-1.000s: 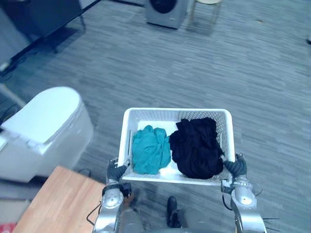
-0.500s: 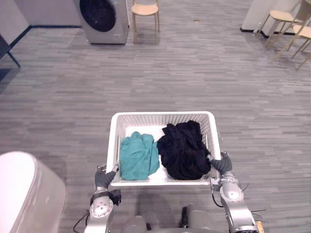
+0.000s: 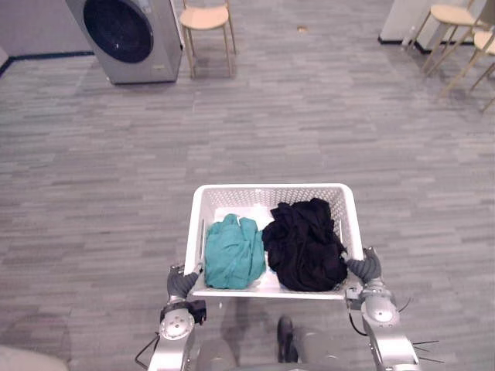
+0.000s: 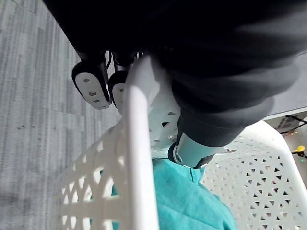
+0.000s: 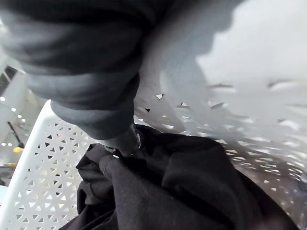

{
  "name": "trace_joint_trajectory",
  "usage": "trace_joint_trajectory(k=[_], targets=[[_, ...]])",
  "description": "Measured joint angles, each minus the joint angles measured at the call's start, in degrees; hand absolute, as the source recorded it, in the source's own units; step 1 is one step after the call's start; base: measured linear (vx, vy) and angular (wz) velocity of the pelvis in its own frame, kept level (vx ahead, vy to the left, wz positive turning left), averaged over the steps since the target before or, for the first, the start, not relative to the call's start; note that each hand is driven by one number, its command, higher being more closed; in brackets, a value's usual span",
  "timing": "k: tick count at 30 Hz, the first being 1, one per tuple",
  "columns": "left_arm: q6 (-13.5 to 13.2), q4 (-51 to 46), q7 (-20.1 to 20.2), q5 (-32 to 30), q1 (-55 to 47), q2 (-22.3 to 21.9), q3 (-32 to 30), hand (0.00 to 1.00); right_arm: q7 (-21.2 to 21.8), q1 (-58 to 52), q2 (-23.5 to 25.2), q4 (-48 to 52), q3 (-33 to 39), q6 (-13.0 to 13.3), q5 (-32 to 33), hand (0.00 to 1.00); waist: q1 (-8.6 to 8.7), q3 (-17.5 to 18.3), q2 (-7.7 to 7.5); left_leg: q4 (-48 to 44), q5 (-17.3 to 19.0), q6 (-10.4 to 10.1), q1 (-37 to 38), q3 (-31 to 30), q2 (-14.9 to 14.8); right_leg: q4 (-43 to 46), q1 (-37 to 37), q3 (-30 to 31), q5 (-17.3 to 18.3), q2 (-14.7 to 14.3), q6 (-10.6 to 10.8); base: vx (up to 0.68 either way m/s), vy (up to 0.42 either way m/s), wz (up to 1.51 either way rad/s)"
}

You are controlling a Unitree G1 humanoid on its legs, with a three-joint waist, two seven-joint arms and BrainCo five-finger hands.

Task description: Pick up the laundry basket with both hands and put the clothes into the washing machine.

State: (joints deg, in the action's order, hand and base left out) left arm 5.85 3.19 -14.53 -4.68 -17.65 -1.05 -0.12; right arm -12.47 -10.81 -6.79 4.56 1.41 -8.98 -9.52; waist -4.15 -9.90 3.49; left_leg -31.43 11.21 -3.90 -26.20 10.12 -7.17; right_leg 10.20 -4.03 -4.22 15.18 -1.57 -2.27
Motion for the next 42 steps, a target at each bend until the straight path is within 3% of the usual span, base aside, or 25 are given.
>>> trace_joint_trajectory(k=[1, 3, 4, 6, 7, 8, 10, 11, 14, 17, 18, 19, 21, 23, 24, 25, 27, 30, 33, 34, 35, 36, 38, 40, 42], targets=[[0.07, -0.61, 0.09, -0.15, 0.01, 0.12, -0.37, 1.0, 0.04, 1.7, -0.79, -1.84, -0.19, 0.05, 0.04, 1.0, -1.12, -0.15, 0.66, 7.44, -6.64, -1.47, -0.59, -0.17, 0.29, -1.95, -3.24, 2.13, 2.1, 0.11, 0.71, 0.79, 0.23, -0.56], [0.19, -0.65, 0.04, -0.76, 0.14, 1.04, -0.65, 1.0, 0.02, 3.01, 0.46, -4.43, -0.39, 0.01, 0.04, 1.0, -1.4, 1.05, -1.13, 5.29, -7.64, 5.53, 0.38, 1.27, 2.87, -1.94, -5.85, 3.17, 3.73, 2.77, 2.56, 0.75, 0.225, -0.25], [0.33, -0.68, 0.04, -1.1, 0.25, 1.08, -0.73, 1.0, 0.05, 3.72, 0.45, -5.9, -0.15, 0.02, 0.04, 1.0, -0.91, 1.2, -1.73, 1.0, -4.92, 11.99, 0.17, 2.33, 3.38, 2.77, -4.96, 4.46, 3.82, 4.45, 4.26, 0.83, 0.231, -0.01], [0.71, -0.35, 0.05, -1.71, 0.28, 1.5, -0.63, 1.0, 0.26, 4.04, 1.52, -8.38, 0.23, 0.0, 0.02, 1.0, -1.21, 1.1, -3.71, -2.62, -1.54, 12.92, 2.64, 4.43, 4.71, 20.46, 0.4, 7.85, 2.67, 6.1, 10.94, 0.78, 0.233, -0.16], [0.91, -0.34, 0.05, -1.74, 0.07, 1.97, -0.04, 1.0, 0.38, 3.32, 2.43, -8.74, 0.76, -0.01, -0.06, 1.0, -0.68, 1.03, -4.22, -1.21, 2.42, 13.34, 7.75, 3.9, 6.34, 36.25, 6.03, 8.88, -3.48, 6.99, 18.06, 0.77, 0.191, -0.09], [1.47, -0.35, 0.04, -1.74, 0.19, 2.17, 0.02, 1.0, 0.46, 2.37, 2.77, -8.7, 0.82, -0.01, -0.06, 1.0, 0.3, 0.89, -4.37, 1.28, 6.03, 13.21, 13.44, 3.09, 7.7, 49.54, 10.5, 8.04, -5.04, 7.84, 16.26, 0.77, 0.163, -0.03], [2.08, -0.4, -0.07, -2.21, 0.5, 2.49, 0.66, 1.0, 0.29, 0.48, 3.26, -8.32, 1.07, -0.08, -0.04, 1.0, 1.25, 0.75, -3.78, 5.55, 7.87, 13.03, 22.61, 1.94, 8.24, 57.56, 15.53, 4.8, -2.35, 8.01, 9.62, 0.79, 0.086, 0.1], [2.12, -0.62, -0.08, -2.23, 0.98, 2.73, 1.18, 1.0, 0.18, -1.65, 3.36, -5.8, 1.09, -0.11, 0.03, 1.0, 2.42, 1.02, -2.6, 9.71, 8.1, 12.84, 27.8, -0.78, 7.77, 56.09, 18.98, 0.31, -0.39, 7.4, 6.19, 0.8, 0.034, 0.4], [1.73, -1.1, 0.02, -2.1, 4.05, 4.53, 3.52, 1.0, -0.06, -4.52, 4.49, 0.86, 3.41, 0.0, 0.1, 1.0, 4.92, 1.26, -2.17, 15.53, 8.2, 12.52, 34.11, -4.64, 6.44, 42.61, 27.27, -5.42, 1.11, 6.75, 3.59, 0.65, -0.029, 0.78], [1.37, -1.0, 0.17, -2.18, 7.08, 4.62, 4.67, 1.0, -0.34, -4.45, 4.7, 2.04, 5.46, 0.47, 0.46, 1.0, 6.04, 1.74, -3.83, 20.31, 9.15, 8.56, 41.81, -5.5, 6.17, 7.0, 30.52, -7.81, -9.53, 6.65, 5.77, 0.79, -0.139, 0.53], [1.36, -0.08, 0.08, -2.19, 7.13, 4.61, 4.55, 1.0, -0.34, -4.36, 4.49, 1.44, 5.23, 0.47, 0.46, 1.0, 6.2, 1.85, -4.41, 21.37, 10.37, 5.74, 46.27, -6.09, 6.16, 1.82, 30.39, -5.93, -17.84, 5.92, 4.39, 0.86, -0.202, 0.25], [1.42, 2.06, 0.09, -2.2, 7.06, 3.48, 4.39, 1.0, -0.34, -3.9, 4.0, -0.5, 5.23, 0.43, 0.44, 1.0, 6.46, 3.03, -2.41, 20.19, 10.59, 4.82, 48.69, -7.67, 3.85, 6.62, 30.3, -4.69, -24.8, 4.3, 1.07, 0.87, -0.204, 0.2], [1.68, 2.57, 0.05, -2.22, 7.31, 2.14, 3.86, 1.0, -0.1, -3.21, 3.73, -1.83, 5.48, -0.5, 0.41, 1.0, 6.59, 2.82, -0.23, 11.06, 7.35, 0.14, 46.83, -8.55, 1.47, 16.21, 31.06, -6.36, -17.64, 3.43, -0.32, 0.75, -0.189, 0.22], [1.64, 2.4, 0.53, -2.34, 5.35, 0.88, 1.95, 1.0, 0.2, -3.67, 3.63, -1.95, 4.31, -0.78, 0.63, 1.0, 6.03, 1.66, 1.87, -18.46, -14.47, -4.64, 34.66, -8.75, -3.34, 18.57, 24.18, -7.77, -9.39, 1.33, -1.6, 0.92, -0.239, 0.17], [1.64, 2.34, 0.59, -2.27, 4.93, 0.56, 1.53, 1.0, 0.18, -3.58, 3.56, -1.77, 4.15, -0.77, 0.76, 1.0, 5.81, 1.49, 2.72, -27.2, -14.28, -5.07, 30.63, -8.46, -5.45, 17.77, 21.76, -8.45, -8.25, 0.35, -1.75, 0.86, -0.181, -0.03], [1.64, 1.92, 0.57, -2.13, 3.75, 0.5, 1.5, 1.0, -0.17, -3.37, 3.75, -1.75, 4.09, -0.77, 1.15, 1.0, 4.36, 0.95, 3.07, -42.19, -10.5, -2.56, 21.63, -6.21, -9.95, 14.67, 14.88, -9.0, -6.37, -1.68, -2.83, 0.56, -0.112, -0.08], [1.48, 1.35, 0.57, -1.88, 2.44, 1.09, 1.47, 1.0, -0.18, -3.32, 3.87, -1.48, 3.38, -0.76, 1.15, 1.0, 2.18, 0.91, 1.8, -44.15, -5.45, 1.36, 15.15, -3.0, -10.85, 10.5, 8.3, -8.52, -4.99, -1.5, -2.66, 0.65, -0.1, -0.01], [0.45, -0.97, 0.66, -0.44, 0.62, 0.94, 1.37, 1.0, -0.07, -3.12, 3.33, 0.73, 2.88, -0.34, 1.15, 1.0, 0.92, 0.61, 0.89, -27.22, 1.35, 3.37, 5.16, 3.43, -9.9, 2.62, -1.43, -8.93, -2.81, -0.4, -0.63, 0.62, -0.011, 0.2], [0.32, -1.23, 0.79, -0.48, 0.51, 0.04, 1.06, 1.0, -0.06, -1.13, 1.53, -0.93, 2.76, -0.19, 1.14, 1.0, -0.15, 0.69, 1.19, 5.18, -2.15, -1.4, 2.96, 3.76, -4.22, -2.11, -8.33, -8.81, -0.42, 1.83, 2.08, 0.72, 0.164, 0.06], [0.54, -1.36, 0.75, -0.63, 0.38, 0.19, 0.8, 1.0, -0.09, 0.95, 1.22, -3.64, 2.19, -0.2, 1.03, 1.0, -0.54, 0.55, 0.64, 7.56, -8.77, -0.16, 2.8, 4.34, -3.12, -3.87, -10.59, -7.81, 0.27, 2.86, 3.26, 0.75, 0.262, -0.1], [1.09, -1.29, 0.69, -0.74, 0.92, 0.34, 0.42, 1.0, -0.08, 2.32, 1.38, -6.46, 1.98, -0.23, 1.03, 1.0, -0.64, 1.19, -0.32, 5.18, -9.48, 4.89, 2.69, 4.39, -1.34, -3.83, -12.02, -7.0, 0.5, 4.88, 3.67, 0.64, 0.236, 0.0], [1.21, -1.31, 0.69, -0.92, 1.42, 0.37, 0.32, 1.0, -0.03, 2.57, 1.42, -7.27, 1.97, -0.25, 1.03, 1.0, -0.33, 1.38, -0.95, 2.78, -7.6, 5.83, 1.98, 4.7, -1.17, -2.78, -11.78, -6.53, 0.27, 5.8, 4.39, 0.94, 0.37, 0.22], [1.28, -0.92, 0.7, -1.68, 1.62, 1.07, 0.41, 1.0, 0.13, 2.04, 1.83, -8.48, 2.06, -0.25, 1.08, 1.0, -0.08, 1.66, -2.33, -3.47, -2.0, 7.34, 1.11, 5.1, -0.03, 6.27, -9.51, -3.94, 0.07, 7.9, 6.37, 0.74, 0.285, 0.19], [1.78, 2.04, 0.76, -1.75, 2.09, 3.06, 0.64, 1.0, 0.38, 1.82, 3.29, -9.74, 2.09, -0.25, 0.87, 1.0, 0.73, 1.72, -4.91, -1.36, 4.42, 7.94, 7.47, 5.48, 3.84, 35.83, 2.52, 0.01, -5.88, 12.58, 13.59, 0.73, 0.244, 0.11], [2.9, 2.06, 0.75, -2.03, 2.32, 3.35, 0.7, 1.0, 0.44, 1.12, 3.33, -10.6, 1.92, -0.51, 0.86, 1.0, 1.18, 1.51, -4.92, 0.46, 7.27, 8.86, 13.7, 5.13, 4.99, 49.62, 7.96, 0.76, -4.56, 13.38, 10.7, 0.58, 0.102, 0.09]])
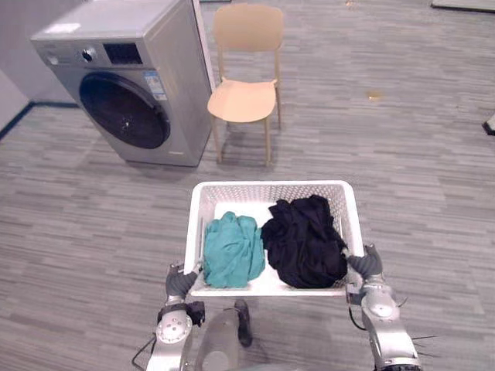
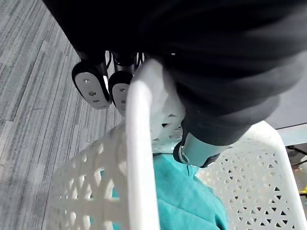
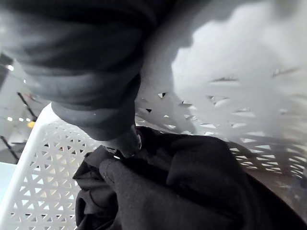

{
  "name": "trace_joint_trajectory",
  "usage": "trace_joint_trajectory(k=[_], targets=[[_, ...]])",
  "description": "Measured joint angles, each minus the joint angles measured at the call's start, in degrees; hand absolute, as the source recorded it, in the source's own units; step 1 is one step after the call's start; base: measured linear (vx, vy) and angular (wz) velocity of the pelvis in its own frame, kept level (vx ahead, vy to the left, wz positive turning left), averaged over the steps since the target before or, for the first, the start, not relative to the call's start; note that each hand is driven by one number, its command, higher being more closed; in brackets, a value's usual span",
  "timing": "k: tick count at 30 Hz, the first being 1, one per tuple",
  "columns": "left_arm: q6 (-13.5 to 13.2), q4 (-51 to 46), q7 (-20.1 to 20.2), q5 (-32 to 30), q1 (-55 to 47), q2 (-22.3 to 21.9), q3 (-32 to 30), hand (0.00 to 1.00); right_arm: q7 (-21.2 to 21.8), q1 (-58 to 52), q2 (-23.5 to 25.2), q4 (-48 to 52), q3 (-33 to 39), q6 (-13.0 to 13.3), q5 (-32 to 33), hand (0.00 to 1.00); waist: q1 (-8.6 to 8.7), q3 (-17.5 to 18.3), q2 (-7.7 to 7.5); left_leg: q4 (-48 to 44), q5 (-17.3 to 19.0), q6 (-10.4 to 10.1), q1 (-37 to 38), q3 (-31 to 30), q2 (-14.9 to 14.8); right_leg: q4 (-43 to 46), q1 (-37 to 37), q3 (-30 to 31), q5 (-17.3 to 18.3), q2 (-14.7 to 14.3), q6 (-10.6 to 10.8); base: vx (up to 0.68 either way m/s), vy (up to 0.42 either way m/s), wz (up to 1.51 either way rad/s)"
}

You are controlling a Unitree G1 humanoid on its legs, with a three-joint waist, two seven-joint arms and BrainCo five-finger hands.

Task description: Pick up the laundry basket with both hands and put the clothes into the washing machine.

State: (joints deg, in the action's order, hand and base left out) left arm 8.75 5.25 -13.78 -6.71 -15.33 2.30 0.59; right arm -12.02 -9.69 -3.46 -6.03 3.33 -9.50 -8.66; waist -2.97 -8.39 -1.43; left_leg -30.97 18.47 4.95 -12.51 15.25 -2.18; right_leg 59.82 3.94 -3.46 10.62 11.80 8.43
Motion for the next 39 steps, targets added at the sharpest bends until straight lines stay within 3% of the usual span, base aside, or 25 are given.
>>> trace_joint_trajectory(k=[1, 3, 6, 7, 8, 9, 10, 11, 12, 13, 14, 16, 18, 19, 21, 23, 24, 26, 28, 30, 31, 32, 34, 37, 39], targets=[[0.05, -0.39, -0.06, -0.65, -0.81, 0.47, 0.0, 1.0, 0.02, -1.0, 0.68, 0.32, -0.57, -0.07, 0.01, 1.0, 0.6, -0.16, 0.87, 4.04, 1.89, 0.05, 7.64, -0.18, 0.11, 4.44, 4.25, -0.67, 2.46, -1.1, -4.19, 0.62, 0.064, -0.02], [-0.08, -2.63, -0.07, -0.65, -0.99, 1.32, 0.5, 1.0, -0.17, -1.92, 1.04, 2.56, -0.78, -0.06, -0.41, 1.0, 1.79, -0.27, 1.53, 8.38, 3.51, 0.36, 14.4, -1.52, -0.17, 1.97, 10.52, -3.38, 4.94, -2.96, -7.11, 0.66, 0.026, 0.2], [-0.69, -4.31, -0.01, -0.67, 0.14, 2.2, 1.8, 1.0, -0.21, -2.87, 0.9, 6.77, 0.4, 0.16, -0.47, 1.0, 2.53, 0.12, 1.86, 12.07, 5.66, -1.43, 19.83, -3.3, -1.11, -18.55, 18.64, -7.59, 3.92, -5.28, -6.19, 0.64, -0.05, 0.43], [-0.73, -4.38, 0.04, -0.7, 0.85, 2.34, 1.99, 1.0, -0.19, -3.29, 0.89, 7.59, 0.65, 0.24, -0.47, 1.0, 2.63, 0.93, 0.99, 14.48, 6.28, -2.57, 22.55, -4.05, -1.02, -32.42, 19.73, -8.02, -0.4, -6.67, -6.14, 0.69, -0.114, 0.49], [-0.76, -3.91, 0.03, -0.87, 0.78, 2.1, 2.23, 1.0, -0.2, -3.37, 0.79, 7.26, 0.82, 0.2, -0.5, 1.0, 2.98, 1.34, 0.61, 16.83, 6.65, -4.16, 26.56, -5.43, -1.06, -39.49, 19.28, -7.15, -9.17, -8.27, -7.54, 0.74, -0.126, 0.53], [-0.73, -3.16, 0.1, -0.88, 0.54, 1.95, 2.32, 1.0, -0.2, -3.57, 0.75, 6.96, 0.91, 0.19, -0.54, 1.0, 3.48, 1.94, 0.65, 17.18, 6.51, -4.62, 27.88, -6.87, -1.67, -40.08, 18.09, -6.26, -14.64, -9.14, -9.0, 0.79, -0.135, 0.36], [-0.55, -1.32, 0.15, -0.9, 0.56, -0.27, 1.75, 1.0, -0.12, -3.34, 0.3, 6.84, 1.02, -0.02, -0.93, 1.0, 3.05, 2.86, 3.02, 15.58, 5.13, -7.17, 28.72, -9.21, -4.35, -37.19, 17.03, -6.62, -12.39, -10.44, -11.27, 0.76, -0.122, 0.41], [-0.52, -0.69, 0.21, -0.9, 0.69, -1.38, 1.51, 1.0, -0.07, -3.91, 0.0, 7.07, 1.23, -0.12, -1.14, 1.0, 3.42, 2.68, 3.24, 9.98, 1.49, -9.99, 27.63, -11.33, -4.56, -31.3, 16.99, -7.95, -8.06, -8.75, -11.06, 0.74, -0.131, 0.41], [-0.55, -0.7, 0.23, -1.03, 0.55, -1.98, 1.51, 1.0, -0.07, -4.37, -0.59, 7.12, 1.34, -0.16, -1.1, 1.0, 4.04, 2.31, 3.43, 5.92, -0.58, -10.04, 26.84, -11.88, -4.62, -27.77, 16.85, -9.11, -6.6, -7.78, -11.32, 0.68, -0.171, 0.73], [-0.62, -0.76, 0.28, -1.92, 0.07, -2.77, 1.44, 1.0, 0.01, -5.87, -0.8, 7.38, 1.21, -0.12, -0.74, 1.0, 4.03, 2.0, 4.8, -7.67, -6.59, -10.32, 23.01, -11.44, -6.52, -26.1, 13.9, -12.23, -3.49, -8.45, -11.72, 0.64, -0.206, 0.55], [-0.68, -1.62, 0.74, -1.93, -0.91, -2.67, 1.09, 1.0, -0.11, -6.67, -0.56, 7.99, 0.99, -0.14, -0.31, 1.0, 3.51, 1.78, 5.6, -23.6, -13.79, -8.88, 16.16, -10.69, -10.8, -31.24, 7.49, -11.78, 1.0, -10.45, -12.31, 0.64, -0.18, 0.28], [-0.61, -1.85, 0.79, -1.79, -1.31, -2.78, 0.8, 1.0, -0.34, -5.59, -0.29, 8.21, 1.23, -0.17, 0.15, 1.0, 1.32, 1.64, 8.58, -40.42, -11.09, -8.24, 4.83, -9.79, -17.03, -35.62, 0.99, -11.29, 2.06, -14.58, -13.34, 0.7, -0.088, -0.31], [-0.66, -2.21, 0.85, -1.75, -1.34, -2.16, 0.76, 1.0, -0.28, -5.63, 0.23, 8.42, 1.14, -0.17, 0.22, 1.0, 0.24, 1.41, 6.63, -38.24, -7.88, -6.16, 0.08, -6.85, -16.73, -40.18, -4.05, -10.78, 2.05, -13.59, -13.33, 0.65, -0.046, -0.14], [-1.01, -2.63, 1.05, -1.72, -1.49, -2.04, 0.43, 1.0, -0.25, -5.66, 0.62, 9.43, 1.14, -0.15, 0.26, 1.0, -0.58, 1.09, 5.28, -31.55, -5.2, -5.53, -2.81, -3.43, -16.51, -43.93, -7.88, -10.65, 1.99, -12.46, -13.2, 0.57, -0.023, 0.0], [-1.4, -2.91, 1.16, -1.69, -1.42, -2.66, 0.32, 1.0, -0.29, -5.31, 0.24, 9.98, 1.44, 0.09, 0.27, 1.0, -1.02, 0.84, 4.58, -18.39, -4.38, -5.32, -6.21, -1.6, -14.76, -47.52, -12.08, -10.5, 1.92, -11.37, -13.08, 0.51, 0.079, -0.01], [-1.46, -2.92, 1.21, -1.7, -1.47, -3.09, 0.44, 1.0, -0.21, -4.68, -0.92, 9.57, 1.38, 0.1, 0.26, 1.0, -1.09, 0.84, 4.52, -2.21, -6.7, -7.87, -6.96, -3.35, -10.78, -49.1, -15.06, -10.21, 2.88, -9.9, -11.37, 0.49, 0.191, -0.14], [-1.46, -2.87, 1.21, -1.71, -1.6, -3.2, 0.59, 1.0, -0.24, -4.34, -1.48, 9.3, 1.3, 0.1, 0.23, 1.0, -1.26, 1.07, 5.19, 8.74, -15.92, -7.78, -5.92, -5.45, -8.1, -49.29, -17.15, -8.34, 5.01, -9.53, -7.67, 0.49, 0.254, -0.26], [-1.17, -2.43, 1.1, -1.72, -1.45, -1.59, 0.25, 1.0, -0.3, -3.21, 0.16, 6.31, 1.39, -0.06, 0.13, 1.0, -0.85, 1.93, 2.38, 7.7, -15.83, -5.18, -4.8, -4.89, -5.57, -50.08, -18.69, -6.8, 5.34, -6.54, -5.8, 0.54, 0.275, -0.08], [-1.11, -2.45, 1.2, -1.78, -0.76, -0.98, 1.04, 1.0, -0.22, -4.15, 0.72, 6.3, 1.65, -0.13, 0.11, 1.0, -0.96, 2.15, 1.67, 2.88, -10.89, -3.87, -5.59, -4.36, -4.87, -48.03, -18.68, -4.71, 3.18, -5.03, -4.02, 0.54, 0.289, 0.01], [-1.03, -2.42, 1.22, -1.78, -1.39, -0.98, 1.33, 1.0, -0.08, -4.4, 1.31, 6.29, 2.34, -0.13, -0.05, 1.0, -0.75, 1.94, 1.38, 2.12, -7.35, -3.19, -3.45, -3.3, -3.65, -36.38, -14.29, -3.35, 2.37, -3.11, -2.69, 0.4, 0.239, -0.13], [-0.95, -2.39, 1.24, -1.77, -1.41, -0.71, 1.46, 1.0, 0.09, -4.49, 1.3, 6.09, 2.31, -0.13, -0.56, 1.0, -0.67, 1.54, 0.8, 3.64, -5.95, -2.64, -0.42, -2.53, -2.34, -22.47, -8.52, -1.91, -0.35, -0.52, 0.15, 0.39, 0.23, -0.07], [-0.64, -2.23, 1.22, -1.78, -1.4, 0.2, 1.5, 1.0, 0.2, -4.3, 1.94, 5.27, 2.24, -0.12, -1.04, 1.0, 0.18, 1.36, 0.21, 5.06, -5.21, -2.1, 2.54, -2.2, -0.93, -9.63, -2.74, -0.76, -1.43, 1.7, 0.31, 0.38, 0.196, 0.07], [-0.27, -2.24, 1.07, -1.83, -1.62, 0.5, 1.21, 1.0, 0.2, -4.34, 2.35, 4.31, 1.44, -0.18, -1.24, 1.0, 1.39, 1.04, 0.71, 7.82, -4.59, -1.33, 8.4, -1.06, -0.6, -1.17, 3.75, -1.73, 0.76, 1.94, -2.34, 0.39, 0.131, 0.03], [-0.36, -2.58, 1.06, -1.84, -1.37, 1.27, 1.16, 1.0, -0.18, -4.1, 2.61, 4.94, 1.05, -0.16, -1.51, 1.0, 2.08, 1.03, 1.04, 11.22, -4.24, -1.57, 12.82, -0.94, -0.72, -5.66, 8.65, -4.7, 2.88, 0.69, -3.66, 0.29, 0.018, 0.04], [-0.53, -2.58, 1.07, -1.83, -1.21, 1.29, 1.19, 1.0, -0.31, -4.08, 2.48, 5.29, 1.04, -0.06, -1.67, 1.0, 2.14, 1.58, 0.21, 11.49, -2.68, -2.68, 13.51, -0.86, -0.83, -16.96, 10.4, -6.28, 2.7, -0.72, -4.86, 0.19, -0.083, 0.13]])
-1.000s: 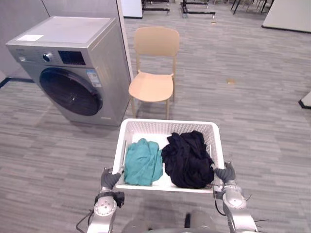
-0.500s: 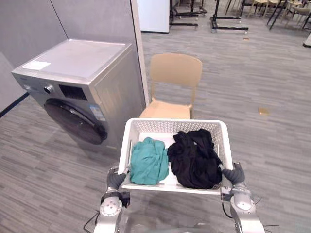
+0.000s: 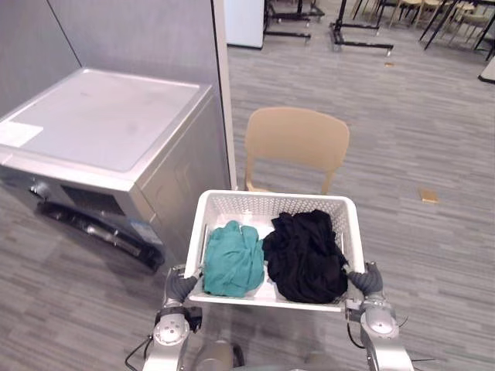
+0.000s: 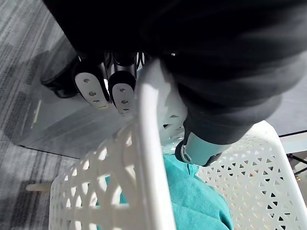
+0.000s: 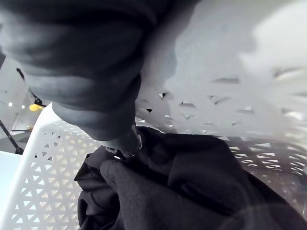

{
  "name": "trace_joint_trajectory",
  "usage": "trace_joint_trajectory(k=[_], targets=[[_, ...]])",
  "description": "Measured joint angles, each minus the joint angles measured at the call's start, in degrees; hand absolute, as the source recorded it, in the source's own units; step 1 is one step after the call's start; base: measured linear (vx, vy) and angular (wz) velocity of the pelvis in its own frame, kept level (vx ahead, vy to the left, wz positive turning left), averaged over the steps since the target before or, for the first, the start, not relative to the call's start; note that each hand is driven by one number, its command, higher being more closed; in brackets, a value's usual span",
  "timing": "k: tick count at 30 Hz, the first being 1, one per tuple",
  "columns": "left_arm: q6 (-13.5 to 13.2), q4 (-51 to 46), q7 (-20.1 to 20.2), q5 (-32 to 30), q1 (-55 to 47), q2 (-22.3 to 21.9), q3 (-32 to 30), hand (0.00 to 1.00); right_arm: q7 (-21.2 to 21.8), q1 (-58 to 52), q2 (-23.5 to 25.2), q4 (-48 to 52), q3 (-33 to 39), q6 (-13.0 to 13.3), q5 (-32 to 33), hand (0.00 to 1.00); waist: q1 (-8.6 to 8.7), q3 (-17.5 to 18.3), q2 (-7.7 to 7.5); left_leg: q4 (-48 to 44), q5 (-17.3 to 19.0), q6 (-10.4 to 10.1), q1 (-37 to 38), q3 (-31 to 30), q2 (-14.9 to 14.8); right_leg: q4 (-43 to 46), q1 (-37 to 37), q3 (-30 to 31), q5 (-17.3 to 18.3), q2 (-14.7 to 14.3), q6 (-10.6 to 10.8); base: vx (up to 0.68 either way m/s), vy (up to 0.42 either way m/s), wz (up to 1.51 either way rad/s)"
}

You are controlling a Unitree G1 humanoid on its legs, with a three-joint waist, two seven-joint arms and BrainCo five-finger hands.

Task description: Pick up the laundry basket with both hands and put the clothes into the washing machine.

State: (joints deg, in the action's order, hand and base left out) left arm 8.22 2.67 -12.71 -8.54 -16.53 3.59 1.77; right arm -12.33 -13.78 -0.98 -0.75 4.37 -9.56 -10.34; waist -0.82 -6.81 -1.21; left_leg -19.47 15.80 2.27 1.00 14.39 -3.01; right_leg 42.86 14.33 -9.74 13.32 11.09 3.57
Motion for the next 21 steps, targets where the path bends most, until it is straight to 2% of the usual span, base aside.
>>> trace_joint_trajectory(k=[1, 2, 4, 7, 10, 12, 14, 17, 20, 21], targets=[[-0.02, 0.02, 0.0, -0.13, -0.36, 0.15, -0.07, 1.0, -0.09, -0.2, 0.1, -0.05, -0.35, 0.0, -0.32, 1.0, -0.13, 0.45, -0.84, -1.14, 1.47, -1.19, -0.19, -0.04, 0.47, -9.73, -0.69, 0.28, -4.28, -1.31, -1.92, 0.22, -0.149, -0.02], [0.02, 1.71, -0.01, -0.13, -0.16, -0.57, -0.17, 1.0, -0.12, 0.03, -0.33, -0.51, -0.54, -0.01, -0.66, 1.0, -0.5, 1.02, -0.92, -2.53, 3.0, -2.2, -0.03, -0.41, -0.19, -13.21, -2.23, 0.28, -3.13, -2.06, -1.4, 0.27, -0.161, -0.11], [0.05, 2.93, 0.01, -0.13, -0.67, -2.27, -0.11, 1.0, -0.06, -0.27, -1.84, -0.82, -0.81, -0.09, -1.45, 1.0, -0.56, 1.65, 1.53, -2.54, 3.1, -2.47, -0.02, -1.14, -2.26, -17.3, -4.49, -0.96, -4.03, -4.38, -2.07, 0.19, -0.081, -0.06], [0.04, 3.88, -0.02, -0.16, 0.39, -2.34, -0.11, 1.0, -0.47, 0.3, -2.0, -2.65, -0.77, -0.09, -1.58, 1.0, -0.5, 1.81, 2.05, 0.15, 2.1, -4.01, 0.76, -1.81, -2.98, -19.6, -5.14, -1.48, -4.68, -5.82, -2.99, 0.2, -0.063, -0.01], [0.07, 7.74, -0.43, -0.28, 4.35, -2.09, -0.13, 1.0, -1.93, 1.96, -2.03, -5.37, -0.77, -0.09, -1.54, 1.0, -0.63, 0.66, 2.16, 0.31, 1.76, -4.43, -0.18, -2.34, -2.93, -20.25, -4.82, -2.06, -4.78, -5.78, -2.87, 0.07, -0.015, 0.07], [0.08, 8.61, -1.34, -0.45, 6.82, -1.56, -0.07, 1.0, -2.66, 3.98, -2.23, -6.67, -1.0, -0.08, -1.46, 1.0, -0.63, -0.42, 1.76, -2.05, 1.76, -4.43, -3.36, -2.6, -2.79, -19.32, -2.38, -2.29, -4.96, -5.17, -2.92, -0.05, 0.016, 0.12], [0.09, 8.77, -3.04, -0.51, 13.06, -0.64, -0.08, 1.0, -4.15, 9.34, -3.24, -7.54, -1.14, -0.07, -0.99, 1.0, -0.99, -4.3, 1.77, -9.04, 1.76, -4.43, -11.98, -2.76, -2.92, -16.05, 4.76, -2.23, -5.92, -4.32, -3.6, -0.12, 0.013, 0.07], [0.09, 11.11, -6.07, 0.07, 21.81, 0.84, -0.18, 1.0, -6.09, 18.16, -5.37, -11.08, -1.82, -0.1, 0.28, 1.0, -1.66, -6.96, 2.02, -17.85, 1.79, -4.41, -25.14, -2.77, -3.35, -11.31, 15.75, -1.77, -5.92, -3.02, -3.59, -0.23, -0.002, 0.07], [0.18, 15.9, -8.44, 2.0, 29.05, 3.38, -0.32, 1.0, -7.26, 27.21, -6.43, -16.09, -2.69, -0.37, 1.92, 1.0, -1.67, -11.08, 2.38, -22.37, 2.49, -3.46, -31.26, -3.1, -4.59, -8.47, 20.96, -1.93, -5.91, -3.09, -3.61, -0.2, -0.006, 0.05], [0.18, 16.47, -8.86, 2.46, 30.31, 3.77, -0.33, 1.0, -7.64, 28.77, -6.63, -16.51, -2.79, -0.49, 2.04, 1.0, -1.67, -11.48, 2.39, -22.93, 2.68, -3.25, -32.74, -3.09, -4.76, -7.82, 22.41, -2.02, -5.96, -3.08, -3.68, -0.19, -0.032, 0.05]])
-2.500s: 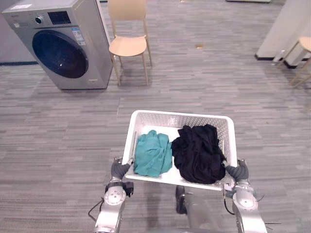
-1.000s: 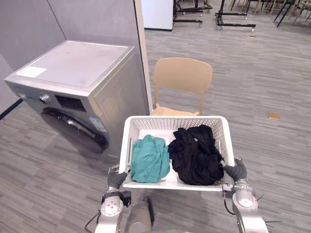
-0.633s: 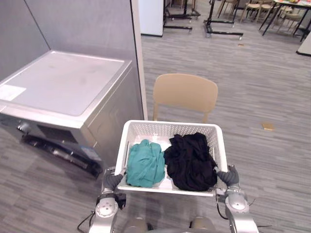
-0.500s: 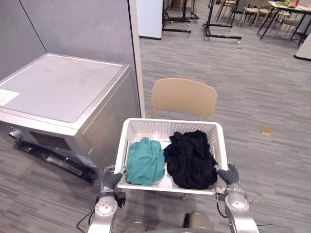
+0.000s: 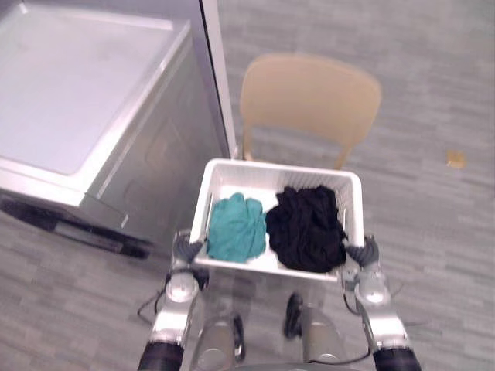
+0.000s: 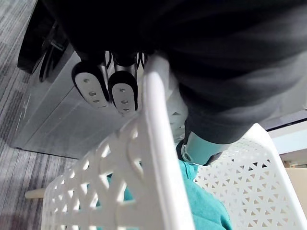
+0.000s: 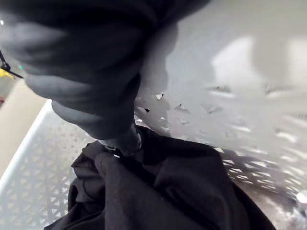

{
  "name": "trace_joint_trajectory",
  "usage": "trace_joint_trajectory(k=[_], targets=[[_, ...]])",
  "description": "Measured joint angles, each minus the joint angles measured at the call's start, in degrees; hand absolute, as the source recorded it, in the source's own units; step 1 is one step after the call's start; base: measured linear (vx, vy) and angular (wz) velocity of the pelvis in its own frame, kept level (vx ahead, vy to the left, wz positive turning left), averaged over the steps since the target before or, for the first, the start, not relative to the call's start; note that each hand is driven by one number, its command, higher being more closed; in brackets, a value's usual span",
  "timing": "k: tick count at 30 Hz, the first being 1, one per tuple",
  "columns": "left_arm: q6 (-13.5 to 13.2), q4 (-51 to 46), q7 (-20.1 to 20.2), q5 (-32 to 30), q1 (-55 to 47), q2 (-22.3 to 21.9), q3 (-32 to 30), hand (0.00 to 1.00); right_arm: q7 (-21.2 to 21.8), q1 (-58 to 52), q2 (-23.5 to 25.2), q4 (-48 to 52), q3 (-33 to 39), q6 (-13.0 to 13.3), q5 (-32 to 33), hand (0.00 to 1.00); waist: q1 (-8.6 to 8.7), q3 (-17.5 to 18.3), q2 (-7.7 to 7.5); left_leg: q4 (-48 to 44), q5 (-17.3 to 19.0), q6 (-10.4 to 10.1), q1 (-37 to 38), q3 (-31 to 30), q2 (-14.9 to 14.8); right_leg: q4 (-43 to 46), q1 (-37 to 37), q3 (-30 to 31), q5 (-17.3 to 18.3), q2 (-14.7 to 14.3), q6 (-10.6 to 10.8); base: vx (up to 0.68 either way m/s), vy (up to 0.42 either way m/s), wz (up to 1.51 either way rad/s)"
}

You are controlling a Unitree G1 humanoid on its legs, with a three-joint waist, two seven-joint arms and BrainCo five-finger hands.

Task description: Pick up the laundry basket with both hands and put the clothes into the washing machine.

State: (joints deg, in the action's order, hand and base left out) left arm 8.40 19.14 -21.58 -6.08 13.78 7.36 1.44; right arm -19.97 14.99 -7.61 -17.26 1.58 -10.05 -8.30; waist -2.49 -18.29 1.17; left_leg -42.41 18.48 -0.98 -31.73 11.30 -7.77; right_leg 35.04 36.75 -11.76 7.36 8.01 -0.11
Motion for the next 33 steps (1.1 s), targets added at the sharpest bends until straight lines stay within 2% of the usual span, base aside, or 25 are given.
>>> trace_joint_trajectory(k=[2, 5, 6, 7, 11, 18, 23, 29, 33], targets=[[0.0, 3.68, -1.33, 1.7, 6.96, 1.38, -0.68, 1.0, -1.21, 7.38, -1.25, -2.1, -0.13, -0.09, 1.15, 1.0, -0.13, -2.1, 0.18, -0.89, 1.93, 0.85, -5.03, 0.04, -0.73, 1.95, 5.82, -0.32, -0.8, -0.19, -1.01, -0.21, -0.028, 0.03], [-0.55, 6.22, -2.75, 2.79, 13.77, 2.81, -2.03, 1.0, -2.82, 14.59, -1.91, -3.91, -0.23, 0.28, 2.59, 1.0, -0.25, -2.46, 0.2, -2.9, 2.11, 0.98, -11.32, 0.29, -2.01, 1.83, 11.39, -0.39, -2.74, -1.06, -1.64, -0.22, -0.027, -0.12], [-0.51, 7.35, -3.34, 3.2, 17.17, 4.02, -2.27, 0.0, -3.46, 17.75, -2.33, -4.26, -0.32, 0.29, 3.29, 1.0, -0.22, -3.08, 0.18, -3.35, 1.85, 0.91, -12.69, 0.48, -2.22, 1.73, 12.72, -0.16, -3.61, -1.26, -1.96, -0.19, -0.009, -0.16], [-0.59, 8.98, -3.55, 3.22, 20.27, 5.1, -2.27, 0.0, -3.86, 20.23, -2.74, -4.56, -0.36, 0.29, 3.58, 0.0, 0.0, -3.54, 0.18, -3.44, 1.59, 0.91, -13.72, 0.58, -2.23, 1.5, 13.66, 0.03, -4.21, -1.32, -2.11, -0.17, -0.003, -0.13], [-0.93, 9.61, -3.73, 3.2, 25.66, 6.75, -3.09, 0.0, -4.13, 24.05, -4.06, -4.32, -0.38, 0.55, 3.94, 0.0, 0.15, -4.11, 0.12, -2.35, -0.04, 0.94, -16.56, 0.66, -2.49, -1.27, 15.67, -0.15, -6.67, -1.89, -2.35, -0.11, 0.02, -0.04], [-1.99, 9.03, -3.87, 3.25, 25.6, 6.9, -3.36, 0.0, -5.71, 23.71, -3.93, -3.47, -0.31, 2.17, 4.29, 0.0, 0.09, -4.51, 0.1, -1.64, -0.36, 0.68, -16.57, 0.68, -2.51, -1.7, 15.69, -0.4, -6.92, -1.96, -2.64, -0.01, 0.018, 0.01], [-2.44, 0.89, -5.36, 4.03, 20.69, 5.99, -3.75, 0.0, -7.1, 19.12, -2.78, 4.1, 0.88, 2.64, 4.19, 0.0, -0.02, -6.34, 0.06, -1.59, -0.51, 0.77, -15.91, 0.7, -2.54, -1.66, 15.04, -0.41, -6.87, -2.01, -2.6, 0.02, 0.042, -0.01], [-4.99, -9.57, -7.26, 6.73, 10.9, 0.93, -4.88, 0.0, -7.42, 9.55, -1.64, 16.34, 1.75, 3.15, 3.73, 0.0, -0.31, -6.81, 0.07, -1.18, -0.49, 0.75, -13.23, 0.64, -2.17, -1.52, 12.49, -0.35, -5.92, -1.77, -2.22, 0.01, 0.027, 0.03], [-7.21, -17.94, -7.17, 7.74, 5.36, -2.64, -4.2, 0.0, -7.24, 4.56, -1.33, 25.42, 1.71, 6.31, 2.92, 0.0, -1.39, -6.81, 0.06, -0.11, -0.43, 0.75, -10.53, 0.67, -2.1, -2.1, 9.92, -0.37, -5.54, -1.86, -2.21, -0.05, -0.026, 0.02]])
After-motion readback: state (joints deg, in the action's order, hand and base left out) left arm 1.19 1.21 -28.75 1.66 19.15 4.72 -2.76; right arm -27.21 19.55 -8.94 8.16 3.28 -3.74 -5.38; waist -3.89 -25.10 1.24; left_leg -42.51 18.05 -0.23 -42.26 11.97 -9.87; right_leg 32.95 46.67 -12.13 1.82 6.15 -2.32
